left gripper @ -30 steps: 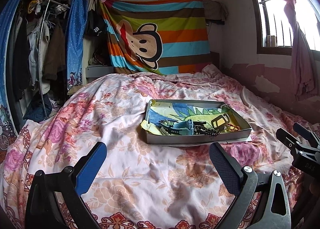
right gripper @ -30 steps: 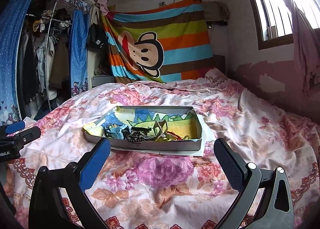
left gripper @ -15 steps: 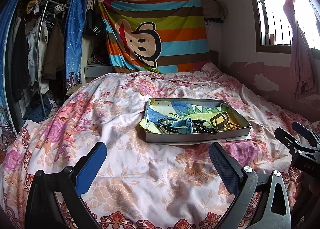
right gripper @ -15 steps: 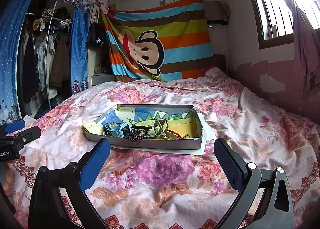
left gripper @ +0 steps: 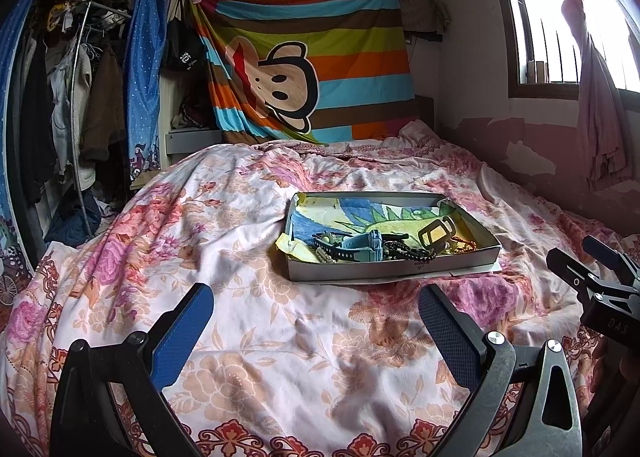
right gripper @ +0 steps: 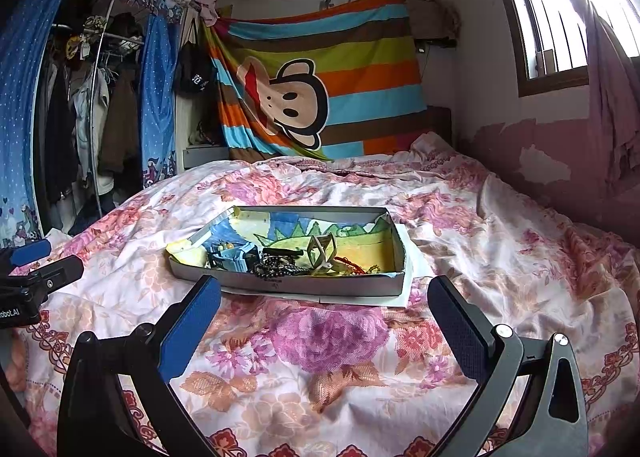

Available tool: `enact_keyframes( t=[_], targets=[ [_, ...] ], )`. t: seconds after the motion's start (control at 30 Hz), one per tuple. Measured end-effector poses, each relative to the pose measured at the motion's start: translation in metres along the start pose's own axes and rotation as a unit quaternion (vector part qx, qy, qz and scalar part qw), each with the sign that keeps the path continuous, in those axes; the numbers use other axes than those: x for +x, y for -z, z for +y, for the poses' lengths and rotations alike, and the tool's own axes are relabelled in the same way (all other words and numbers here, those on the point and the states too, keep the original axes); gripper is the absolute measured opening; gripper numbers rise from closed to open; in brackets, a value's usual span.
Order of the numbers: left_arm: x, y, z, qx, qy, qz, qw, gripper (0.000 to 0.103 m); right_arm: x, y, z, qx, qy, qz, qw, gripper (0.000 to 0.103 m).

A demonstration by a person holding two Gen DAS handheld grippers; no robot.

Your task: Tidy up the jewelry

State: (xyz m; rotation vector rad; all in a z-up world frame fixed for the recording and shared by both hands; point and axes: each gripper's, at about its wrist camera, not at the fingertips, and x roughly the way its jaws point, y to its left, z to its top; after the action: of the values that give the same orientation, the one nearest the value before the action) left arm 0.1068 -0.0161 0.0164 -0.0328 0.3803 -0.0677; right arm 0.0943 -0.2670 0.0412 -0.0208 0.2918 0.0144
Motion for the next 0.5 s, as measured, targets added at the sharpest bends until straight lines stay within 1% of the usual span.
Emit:
enact_keyframes(
  t=[0.5],
  targets=[
    [-0.0001,-0.0001,-0.0007,0.001,0.000,0.000,1.0000,0.103,0.0002,0.0004,0.0005,-0.001,0.000,0.001,1.000,0.102]
  ],
)
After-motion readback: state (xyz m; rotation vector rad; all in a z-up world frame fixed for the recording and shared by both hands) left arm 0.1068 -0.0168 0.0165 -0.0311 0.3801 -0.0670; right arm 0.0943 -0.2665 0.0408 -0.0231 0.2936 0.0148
